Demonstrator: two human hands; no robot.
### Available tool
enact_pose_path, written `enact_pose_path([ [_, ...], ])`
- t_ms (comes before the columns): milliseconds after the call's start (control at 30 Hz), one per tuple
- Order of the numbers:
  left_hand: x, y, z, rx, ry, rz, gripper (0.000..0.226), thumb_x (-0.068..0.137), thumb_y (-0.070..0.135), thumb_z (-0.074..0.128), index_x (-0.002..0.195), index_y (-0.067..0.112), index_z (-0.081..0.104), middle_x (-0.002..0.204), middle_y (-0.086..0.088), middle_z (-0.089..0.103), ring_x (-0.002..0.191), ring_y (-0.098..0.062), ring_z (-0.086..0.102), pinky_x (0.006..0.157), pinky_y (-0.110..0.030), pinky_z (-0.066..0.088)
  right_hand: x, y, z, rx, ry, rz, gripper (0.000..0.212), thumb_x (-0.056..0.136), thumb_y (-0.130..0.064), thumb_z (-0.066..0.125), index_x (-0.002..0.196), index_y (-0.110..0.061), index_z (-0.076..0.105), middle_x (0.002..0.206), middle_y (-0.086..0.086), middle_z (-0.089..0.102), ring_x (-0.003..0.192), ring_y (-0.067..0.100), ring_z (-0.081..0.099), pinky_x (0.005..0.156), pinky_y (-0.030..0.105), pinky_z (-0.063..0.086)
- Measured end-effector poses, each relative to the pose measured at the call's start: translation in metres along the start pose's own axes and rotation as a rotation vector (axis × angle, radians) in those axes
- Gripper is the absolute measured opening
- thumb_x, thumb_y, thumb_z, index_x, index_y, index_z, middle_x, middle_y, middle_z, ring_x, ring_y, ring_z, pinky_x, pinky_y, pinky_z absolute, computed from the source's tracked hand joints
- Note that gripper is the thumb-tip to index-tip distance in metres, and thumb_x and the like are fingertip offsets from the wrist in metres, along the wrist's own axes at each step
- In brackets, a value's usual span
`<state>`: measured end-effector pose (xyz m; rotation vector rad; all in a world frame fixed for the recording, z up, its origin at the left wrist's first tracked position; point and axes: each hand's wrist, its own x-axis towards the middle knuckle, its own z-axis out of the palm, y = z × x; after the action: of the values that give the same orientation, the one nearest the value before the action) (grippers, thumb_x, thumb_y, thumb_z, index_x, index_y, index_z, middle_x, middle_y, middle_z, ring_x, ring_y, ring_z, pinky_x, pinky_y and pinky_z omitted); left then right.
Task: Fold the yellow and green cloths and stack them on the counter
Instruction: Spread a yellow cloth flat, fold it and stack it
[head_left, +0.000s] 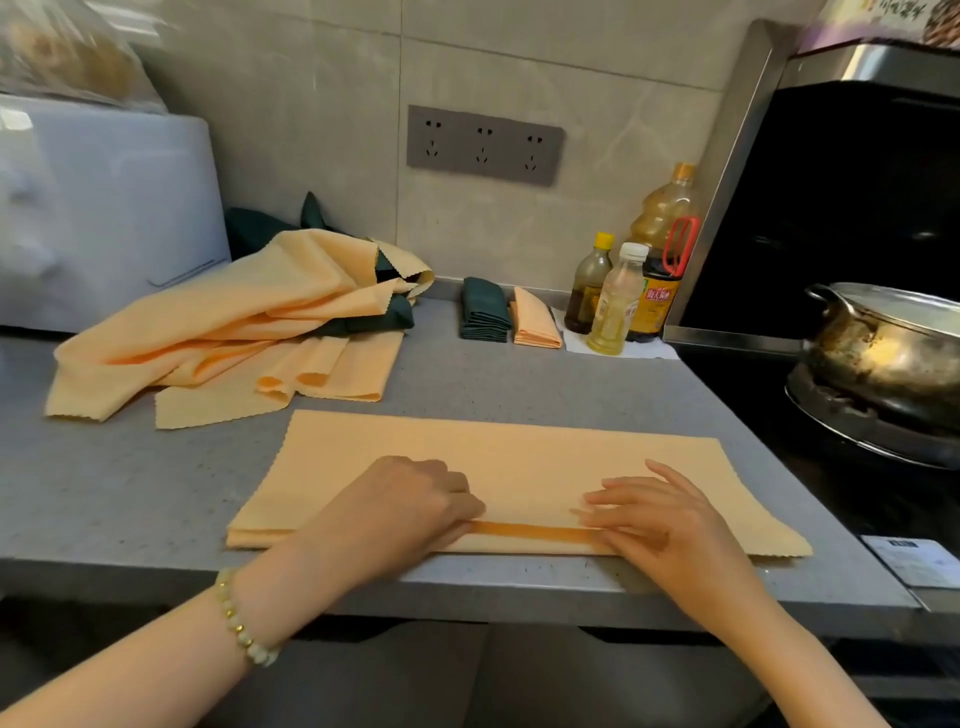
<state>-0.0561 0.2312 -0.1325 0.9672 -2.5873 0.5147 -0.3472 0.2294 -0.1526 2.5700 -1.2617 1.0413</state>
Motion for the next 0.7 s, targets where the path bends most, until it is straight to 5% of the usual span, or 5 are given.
enact_pose_path([
  [100, 0.002, 0.003, 0.002, -0.070, 0.096, 0.021, 0.035, 0.092, 0.039, 0.041, 0.086, 0.030, 0.075, 0.078, 0.014, 0.070, 0.063, -0.009, 0.062, 0.043, -0.021, 0.046, -0.002, -0.001, -0.001, -0.036, 0.014, -0.038, 0.043, 0.091, -0.059, 0.040, 0.093, -0.034, 0.074, 0.101, -0.019, 0.069, 0.103, -0.002, 0.058, 0.106, 0.032, 0.031],
  [700, -0.004, 0.016, 0.014, -0.104, 0.044, 0.051, 0.031, 0.094, 0.041, 0.042, 0.087, 0.032, 0.071, 0.091, 0.019, 0.071, 0.071, -0.008, 0.063, 0.046, -0.021, 0.049, -0.009, -0.014, -0.002, -0.112, -0.051, -0.109, 0.038, 0.089, -0.058, 0.046, 0.105, -0.035, 0.071, 0.119, -0.017, 0.063, 0.106, -0.003, 0.055, 0.108, 0.029, 0.030],
])
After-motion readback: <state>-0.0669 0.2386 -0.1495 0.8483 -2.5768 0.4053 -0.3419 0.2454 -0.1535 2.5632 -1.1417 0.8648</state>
